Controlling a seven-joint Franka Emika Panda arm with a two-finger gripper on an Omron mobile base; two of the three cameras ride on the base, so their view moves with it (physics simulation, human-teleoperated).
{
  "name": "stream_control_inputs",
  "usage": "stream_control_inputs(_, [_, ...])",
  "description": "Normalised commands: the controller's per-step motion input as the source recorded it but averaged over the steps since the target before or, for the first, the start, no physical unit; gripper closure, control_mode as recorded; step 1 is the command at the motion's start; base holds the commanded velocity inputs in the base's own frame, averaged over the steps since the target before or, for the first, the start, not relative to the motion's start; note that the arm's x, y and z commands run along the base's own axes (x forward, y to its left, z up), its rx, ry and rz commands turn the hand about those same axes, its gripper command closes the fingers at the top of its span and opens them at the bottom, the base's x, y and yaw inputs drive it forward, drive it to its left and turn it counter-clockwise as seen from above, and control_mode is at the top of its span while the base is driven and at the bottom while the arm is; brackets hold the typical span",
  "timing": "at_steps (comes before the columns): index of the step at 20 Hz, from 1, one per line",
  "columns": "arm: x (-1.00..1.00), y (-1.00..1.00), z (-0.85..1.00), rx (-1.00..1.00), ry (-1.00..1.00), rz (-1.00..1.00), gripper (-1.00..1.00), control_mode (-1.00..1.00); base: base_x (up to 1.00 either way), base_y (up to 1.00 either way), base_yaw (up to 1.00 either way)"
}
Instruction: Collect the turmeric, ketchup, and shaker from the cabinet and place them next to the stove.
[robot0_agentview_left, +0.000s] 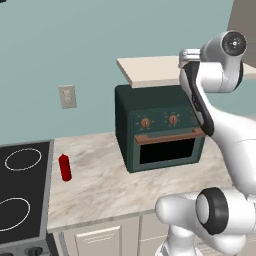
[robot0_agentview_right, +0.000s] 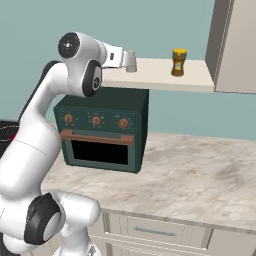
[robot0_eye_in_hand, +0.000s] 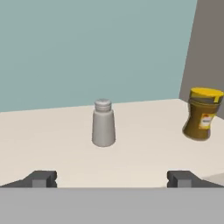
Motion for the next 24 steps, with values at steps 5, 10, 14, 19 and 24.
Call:
stream_control_inputs(5, [0.44, 0.00, 0.00, 0.00, 0.02, 0.00, -1.00, -1.00, 0.00, 0.00, 0.00])
stream_control_inputs(10, [0.46, 0.00, 0.00, 0.00, 0.05, 0.00, -1.00, -1.00, 0.00, 0.00, 0.00])
stream_control_inputs(14, [0.40, 0.00, 0.00, 0.00, 0.05, 0.00, -1.00, -1.00, 0.00, 0.00, 0.00])
stream_control_inputs(19, [0.36, -0.01, 0.00, 0.00, 0.04, 0.00, -1.00, -1.00, 0.00, 0.00, 0.00])
stream_control_inputs(24, [0.33, -0.16, 0.00, 0.00, 0.03, 0.01, -1.00, -1.00, 0.00, 0.00, 0.00])
